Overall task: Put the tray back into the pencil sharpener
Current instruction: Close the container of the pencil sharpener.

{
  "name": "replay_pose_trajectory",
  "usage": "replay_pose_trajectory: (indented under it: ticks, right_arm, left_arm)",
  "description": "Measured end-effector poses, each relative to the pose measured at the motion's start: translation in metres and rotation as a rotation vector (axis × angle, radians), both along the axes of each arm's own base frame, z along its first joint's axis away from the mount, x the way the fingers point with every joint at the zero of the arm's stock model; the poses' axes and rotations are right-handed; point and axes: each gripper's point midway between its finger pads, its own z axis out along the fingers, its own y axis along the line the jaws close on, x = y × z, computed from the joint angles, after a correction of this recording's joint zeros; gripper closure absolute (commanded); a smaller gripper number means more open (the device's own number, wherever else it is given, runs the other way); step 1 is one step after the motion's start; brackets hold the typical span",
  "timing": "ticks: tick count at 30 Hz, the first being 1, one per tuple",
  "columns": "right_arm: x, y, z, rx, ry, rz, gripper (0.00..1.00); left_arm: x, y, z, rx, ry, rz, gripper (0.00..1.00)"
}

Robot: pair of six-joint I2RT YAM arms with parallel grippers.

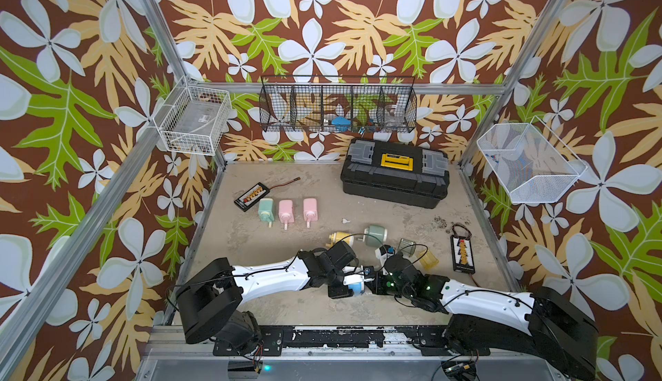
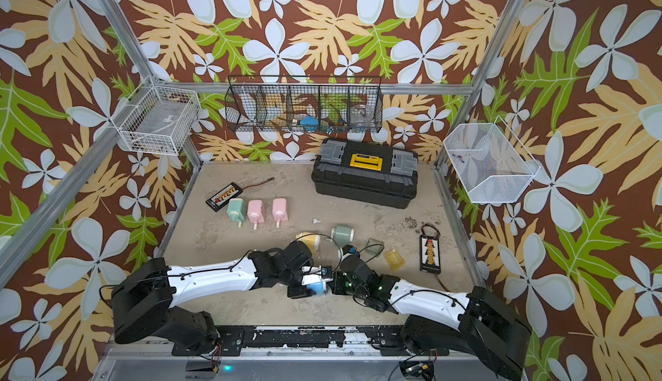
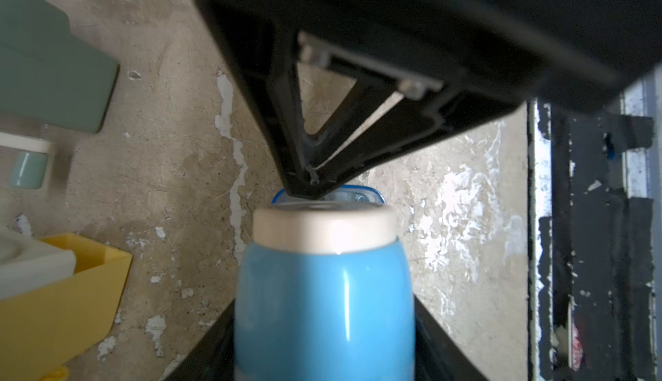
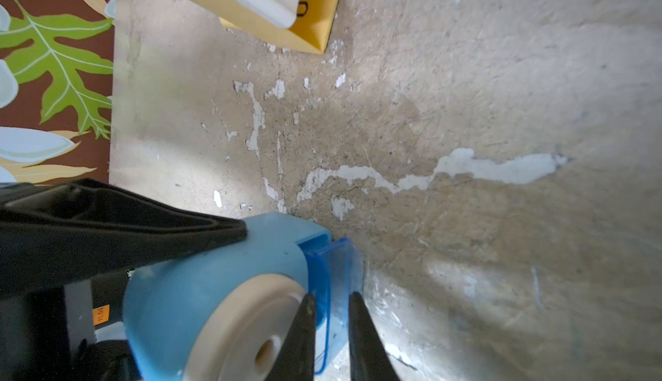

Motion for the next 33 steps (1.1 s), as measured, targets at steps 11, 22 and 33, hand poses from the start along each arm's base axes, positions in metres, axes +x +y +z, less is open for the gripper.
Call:
replay_pose_trajectory:
  ticks: [11,22,33]
  right_arm:
    - [0.005,-0.038,-0.012,-0.074,-0.012,-0.097,0.87]
    - [-0.004,-0.005,-0.024,-0.018,0.051,0.056,0.9]
    - [-0.01,0.009,-0.03,0.039,0.078,0.112,0.89]
  left_arm:
    - [0.001,-0.001,-0.001,-0.002,-0.002,0.001,0.45]
    - [0.002,-0.003,-0.001,-0.01,-0.003,0.003,0.49]
    - [0.002,-0.003,-0.001,-0.011,-0.001,0.006,0.53]
